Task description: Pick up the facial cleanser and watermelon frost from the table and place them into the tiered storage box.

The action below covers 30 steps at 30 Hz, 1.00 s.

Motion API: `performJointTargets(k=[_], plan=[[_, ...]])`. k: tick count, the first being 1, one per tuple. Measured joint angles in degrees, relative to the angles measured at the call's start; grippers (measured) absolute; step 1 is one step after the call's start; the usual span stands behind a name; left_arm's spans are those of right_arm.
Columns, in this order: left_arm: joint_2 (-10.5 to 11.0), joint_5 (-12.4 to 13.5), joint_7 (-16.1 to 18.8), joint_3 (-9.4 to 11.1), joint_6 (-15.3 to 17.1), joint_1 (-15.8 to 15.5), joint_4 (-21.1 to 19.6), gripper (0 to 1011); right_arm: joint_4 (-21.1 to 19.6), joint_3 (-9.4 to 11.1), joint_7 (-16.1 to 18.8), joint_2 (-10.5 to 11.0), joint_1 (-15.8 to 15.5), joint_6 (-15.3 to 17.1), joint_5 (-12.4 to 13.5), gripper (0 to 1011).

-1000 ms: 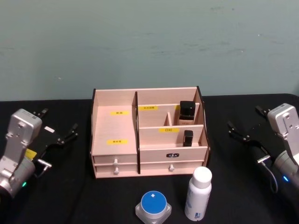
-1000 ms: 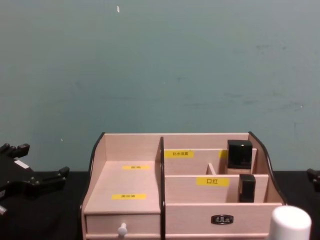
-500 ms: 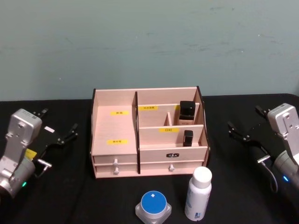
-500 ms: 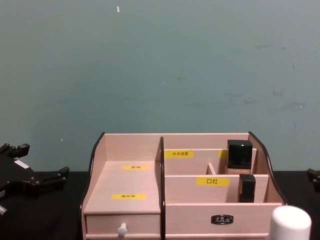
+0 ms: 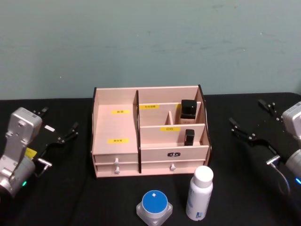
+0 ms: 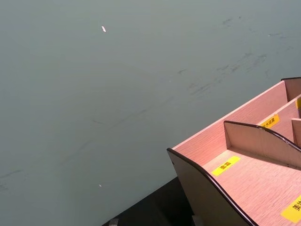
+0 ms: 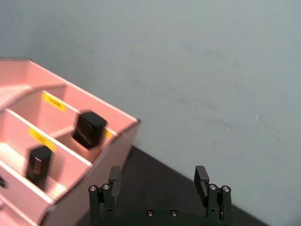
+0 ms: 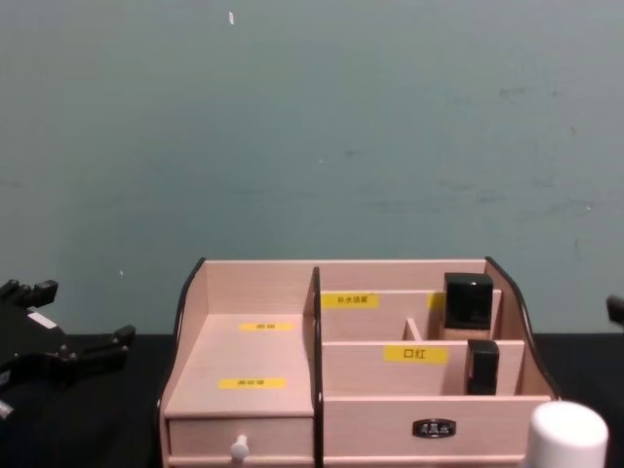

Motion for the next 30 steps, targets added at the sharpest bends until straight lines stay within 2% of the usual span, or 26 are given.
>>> performJointTargets(k=[4, 9, 13, 14, 16, 19, 21, 24, 30], plan=[[0.00, 0.00, 0.00, 0.00, 0.00, 0.00, 0.00, 1010, -6.04, 2.20, 1.14, 2.64, -3.50, -0.10, 1.29, 1002], [0.00, 0.00, 0.00, 0.00, 0.00, 0.00, 0.00, 1010, -14.28, 5.77, 3.22, 6.10, -9.09, -0.61, 4.58, 1002], [0.00, 0.00, 0.00, 0.00, 0.00, 0.00, 0.00, 1010, -18.55, 7.70, 4.72, 8.05, -12.06, -1.02, 6.39, 1002], [0.00, 0.00, 0.00, 0.00, 0.00, 0.00, 0.00, 1010, -20.73, 8.70, 5.85, 9.19, -13.45, -1.15, 7.43, 1002], [0.00, 0.00, 0.00, 0.00, 0.00, 0.00, 0.00, 1010, -22.65, 9.63, 7.24, 10.28, -14.71, -1.36, 8.76, 1000], [0.00, 0.00, 0.00, 0.00, 0.00, 0.00, 0.00, 1010, -25.93, 11.32, 11.14, 12.51, -17.14, -1.75, 12.35, 1002], [0.00, 0.00, 0.00, 0.00, 0.00, 0.00, 0.00, 1010, -27.09, 11.72, 13.28, 13.60, -18.32, -1.55, 13.84, 1002], [0.00, 0.00, 0.00, 0.00, 0.00, 0.00, 0.00, 1010, -27.53, 11.66, 15.44, 14.06, -19.36, -0.81, 15.47, 1000], [0.00, 0.00, 0.00, 0.00, 0.00, 0.00, 0.00, 1010, -26.47, 10.53, 18.17, 13.68, -20.45, 0.76, 17.64, 1000]])
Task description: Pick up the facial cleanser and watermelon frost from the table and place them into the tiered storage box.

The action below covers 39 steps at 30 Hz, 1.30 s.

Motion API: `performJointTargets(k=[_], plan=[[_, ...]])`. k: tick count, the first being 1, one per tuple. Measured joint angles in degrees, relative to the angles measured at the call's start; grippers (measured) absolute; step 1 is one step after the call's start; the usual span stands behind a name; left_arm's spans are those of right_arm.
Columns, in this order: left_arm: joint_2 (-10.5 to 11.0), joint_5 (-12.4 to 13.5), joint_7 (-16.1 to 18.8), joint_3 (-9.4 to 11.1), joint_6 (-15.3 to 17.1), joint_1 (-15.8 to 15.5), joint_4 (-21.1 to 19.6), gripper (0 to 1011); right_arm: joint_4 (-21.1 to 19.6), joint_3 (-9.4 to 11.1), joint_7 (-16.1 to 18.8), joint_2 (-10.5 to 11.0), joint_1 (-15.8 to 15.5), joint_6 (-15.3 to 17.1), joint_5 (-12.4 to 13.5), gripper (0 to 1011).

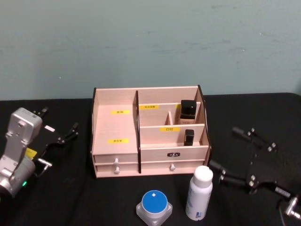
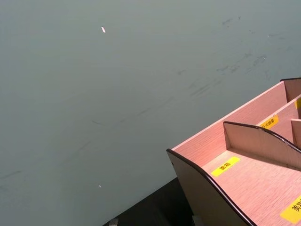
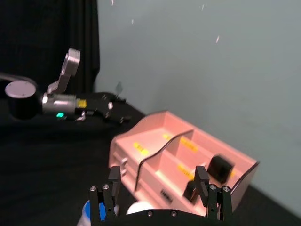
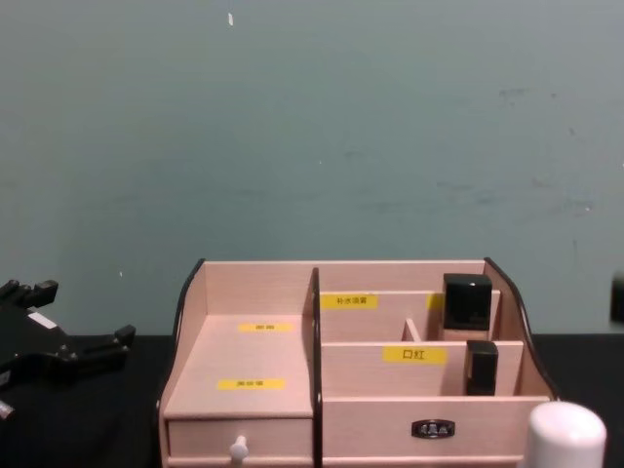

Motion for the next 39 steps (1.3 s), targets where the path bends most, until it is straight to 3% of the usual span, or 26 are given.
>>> performJointTargets(k=[13, 23, 39], plan=[[0.00, 0.00, 0.00, 0.00, 0.00, 0.00, 0.00, 1010, 5.68, -3.52, 5.17, -3.04, 1.73, 3.39, 0.92, 1000], [0.00, 0.00, 0.00, 0.00, 0.00, 0.00, 0.00, 1010, 9.99, -5.76, 7.01, -6.11, 4.27, 6.19, -1.18, 1000], [0.00, 0.00, 0.00, 0.00, 0.00, 0.00, 0.00, 1010, 15.20, -7.82, 9.81, -10.36, 7.62, 7.73, -4.95, 1002]])
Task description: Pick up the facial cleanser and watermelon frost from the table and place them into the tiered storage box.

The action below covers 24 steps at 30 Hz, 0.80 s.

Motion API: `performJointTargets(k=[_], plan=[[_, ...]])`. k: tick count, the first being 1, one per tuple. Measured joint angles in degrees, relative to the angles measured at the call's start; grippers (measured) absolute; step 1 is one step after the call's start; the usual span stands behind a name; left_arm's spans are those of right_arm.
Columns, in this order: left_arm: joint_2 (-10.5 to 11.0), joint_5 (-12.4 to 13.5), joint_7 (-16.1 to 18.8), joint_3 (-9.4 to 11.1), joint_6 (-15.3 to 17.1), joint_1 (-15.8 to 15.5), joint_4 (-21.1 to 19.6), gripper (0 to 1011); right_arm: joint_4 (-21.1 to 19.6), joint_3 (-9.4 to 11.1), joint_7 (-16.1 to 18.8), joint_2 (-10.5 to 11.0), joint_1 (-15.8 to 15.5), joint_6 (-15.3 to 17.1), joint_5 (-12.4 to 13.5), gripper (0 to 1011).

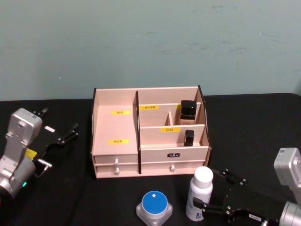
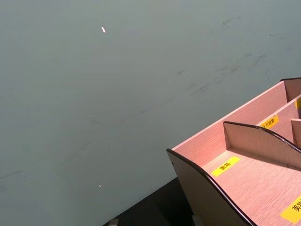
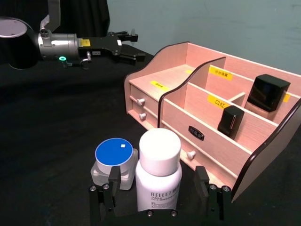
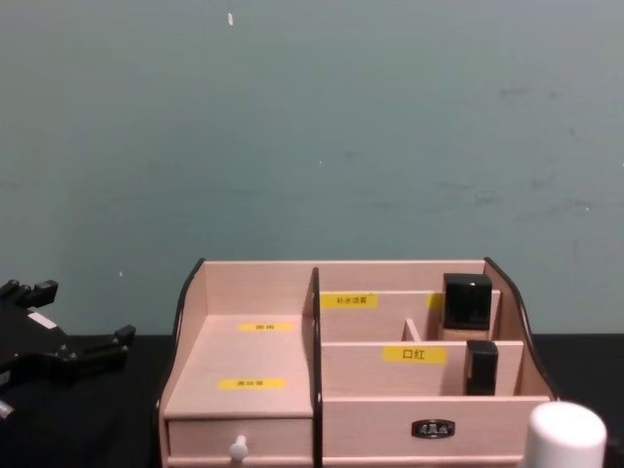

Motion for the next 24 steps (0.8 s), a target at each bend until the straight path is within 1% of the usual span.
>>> performJointTargets(k=[7, 11, 24], plan=[[0.00, 0.00, 0.00, 0.00, 0.00, 0.00, 0.00, 1010, 1.87, -0.56, 1.05, -1.52, 1.26, -0.03, -0.60, 1002], [0.00, 0.01, 0.00, 0.00, 0.00, 0.00, 0.00, 1009, 3.67, -1.20, 1.98, -2.67, 2.37, -0.37, -0.71, 1002], [0.00, 0.01, 0.00, 0.00, 0.00, 0.00, 0.00, 1010, 7.39, -3.13, 3.35, -5.01, 4.87, -0.95, -1.48, 1000]])
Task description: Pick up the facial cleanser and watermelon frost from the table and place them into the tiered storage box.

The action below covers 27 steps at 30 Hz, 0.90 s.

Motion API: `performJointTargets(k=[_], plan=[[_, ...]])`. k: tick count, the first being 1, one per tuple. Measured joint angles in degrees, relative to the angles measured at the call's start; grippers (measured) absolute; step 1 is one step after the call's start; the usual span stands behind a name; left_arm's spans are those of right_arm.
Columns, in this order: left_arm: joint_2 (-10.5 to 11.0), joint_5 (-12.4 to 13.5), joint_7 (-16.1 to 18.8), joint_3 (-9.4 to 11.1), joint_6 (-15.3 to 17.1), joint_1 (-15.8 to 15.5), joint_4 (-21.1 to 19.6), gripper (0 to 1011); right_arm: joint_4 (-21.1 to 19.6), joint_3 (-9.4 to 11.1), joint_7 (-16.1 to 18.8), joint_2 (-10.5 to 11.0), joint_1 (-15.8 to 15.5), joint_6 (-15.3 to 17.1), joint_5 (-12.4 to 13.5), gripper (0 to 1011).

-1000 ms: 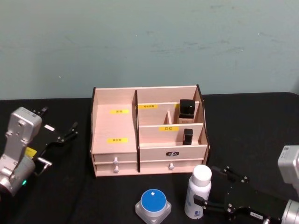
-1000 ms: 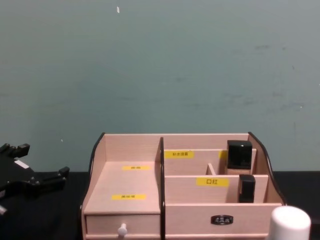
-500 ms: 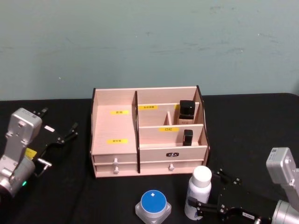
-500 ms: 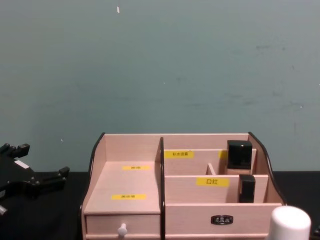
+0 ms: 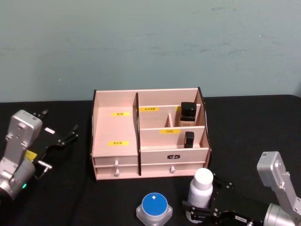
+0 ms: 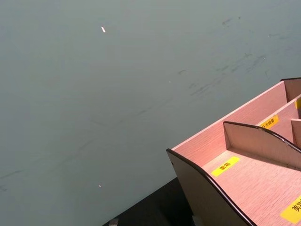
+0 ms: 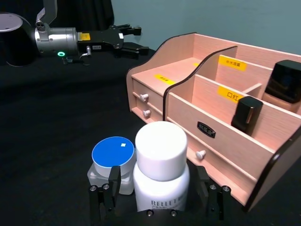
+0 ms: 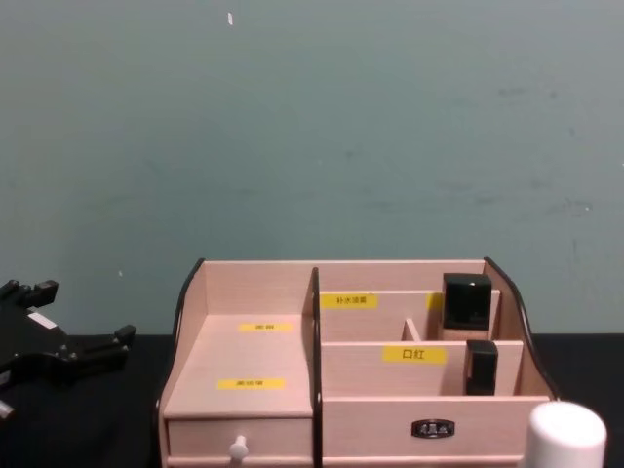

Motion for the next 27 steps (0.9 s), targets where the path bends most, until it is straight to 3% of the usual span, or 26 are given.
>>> performJointTargets(k=[5, 10, 21, 27], plan=[[0.00, 0.00, 0.00, 0.00, 0.00, 0.00, 0.00, 1010, 0.13, -0.10, 0.06, -0.08, 0.11, -0.08, -0.07, 1002], [0.00, 0.00, 0.00, 0.00, 0.00, 0.00, 0.00, 1009, 0.05, -0.02, 0.04, -0.01, 0.03, -0.08, -0.07, 941], [0.00, 0.00, 0.00, 0.00, 0.00, 0.00, 0.00, 1010, -0.10, 0.08, 0.00, 0.09, -0.04, -0.06, 0.01, 627], [0.00, 0.00, 0.00, 0.00, 0.00, 0.00, 0.00, 1010, -0.13, 0.12, -0.02, 0.11, -0.08, -0.04, 0.03, 594]])
